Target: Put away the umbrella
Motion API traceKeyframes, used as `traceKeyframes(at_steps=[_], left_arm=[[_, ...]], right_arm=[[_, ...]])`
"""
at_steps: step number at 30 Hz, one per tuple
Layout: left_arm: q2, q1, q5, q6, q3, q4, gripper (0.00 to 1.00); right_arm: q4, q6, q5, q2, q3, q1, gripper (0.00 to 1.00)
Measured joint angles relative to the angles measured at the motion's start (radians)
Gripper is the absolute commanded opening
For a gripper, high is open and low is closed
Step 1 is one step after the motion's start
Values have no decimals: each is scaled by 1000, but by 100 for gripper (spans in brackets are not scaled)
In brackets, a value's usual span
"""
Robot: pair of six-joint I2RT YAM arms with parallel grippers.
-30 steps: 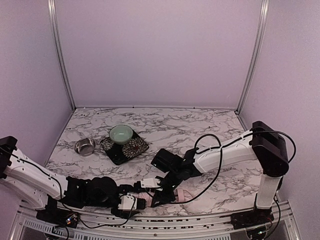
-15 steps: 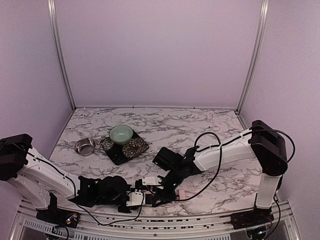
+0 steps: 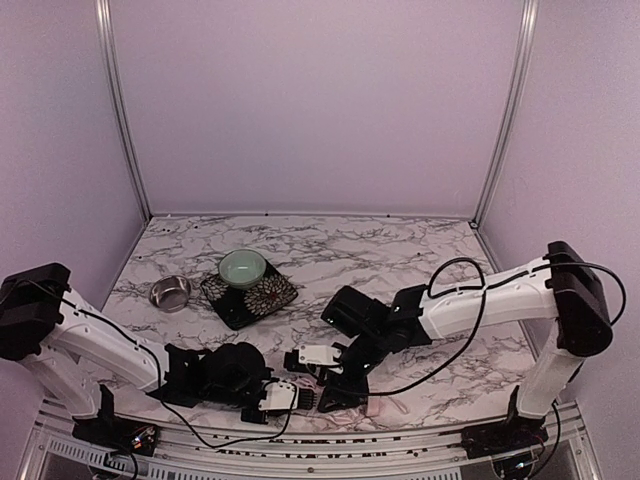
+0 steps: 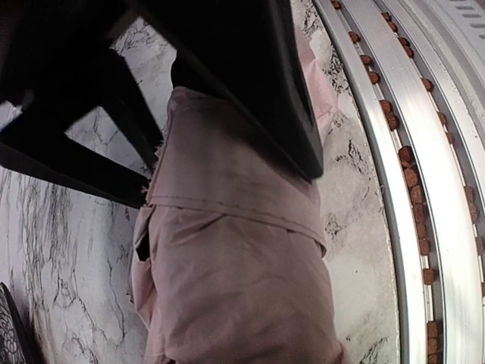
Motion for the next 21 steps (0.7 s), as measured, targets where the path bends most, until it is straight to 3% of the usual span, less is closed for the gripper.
traceKeyframes(at_steps=[6, 9, 15, 21], left_arm=[[26, 0, 34, 28, 33, -30, 0], [25, 0, 38, 37, 35, -37, 0], [10, -7, 47, 61, 32, -55, 0], [-8, -24, 32, 91, 19, -68, 0]], right_arm=[[-12, -5, -3, -218, -5, -17, 73], [23, 51, 29, -275, -20, -59, 68], [39, 226, 151, -201, -38, -264, 63], [7, 282, 129, -58, -41, -261, 56]])
